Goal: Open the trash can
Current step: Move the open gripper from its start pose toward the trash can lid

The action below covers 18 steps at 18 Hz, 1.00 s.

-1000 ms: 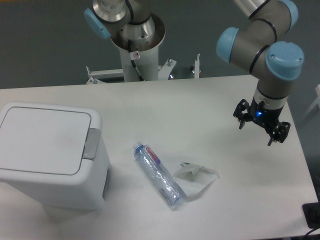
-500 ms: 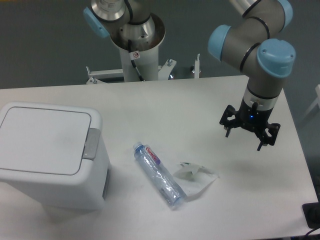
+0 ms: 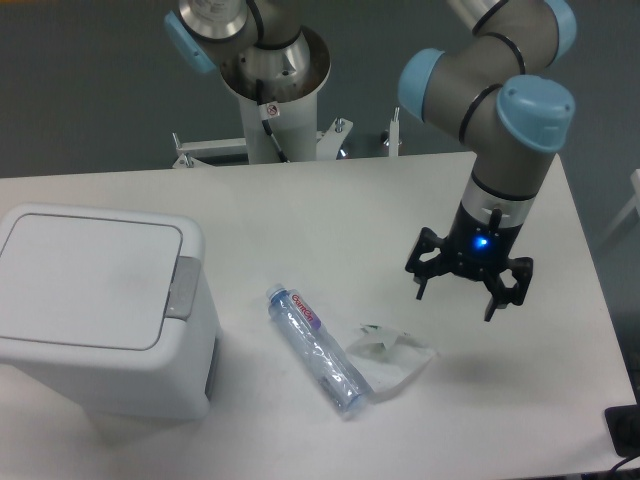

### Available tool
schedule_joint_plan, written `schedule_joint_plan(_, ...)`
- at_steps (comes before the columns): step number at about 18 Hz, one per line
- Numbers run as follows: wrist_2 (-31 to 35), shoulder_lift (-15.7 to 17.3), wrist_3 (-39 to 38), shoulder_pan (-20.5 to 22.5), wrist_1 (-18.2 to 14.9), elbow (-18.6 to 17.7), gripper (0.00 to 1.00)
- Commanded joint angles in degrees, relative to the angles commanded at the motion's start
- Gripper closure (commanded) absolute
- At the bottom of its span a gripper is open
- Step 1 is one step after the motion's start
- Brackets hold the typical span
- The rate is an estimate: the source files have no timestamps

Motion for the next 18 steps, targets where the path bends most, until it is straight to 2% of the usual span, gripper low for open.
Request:
schedule_joint_plan(3, -6.76, 0.44, -6.92, -0.44, -0.44, 0.87, 0.0)
schedule_joint_plan(8, -8.79, 0.79, -20.45, -4.48, -0.44, 5.97, 0.0)
schedule_joint_plan(9, -10.02, 0.88, -24.23, -5.09, -0.35, 7.37, 0.0)
schedule_joint_plan(11, -13.87, 1.14, -27.06, -6.24, -0.27, 8.52, 0.0)
schedule_joint_plan(15, -15.83, 3.07, -28.13, -8.44, -0.44, 7.39, 0.0)
schedule_joint_plan(18, -15.74, 7.28, -29.88, -9.93, 0.17, 2.74, 0.0)
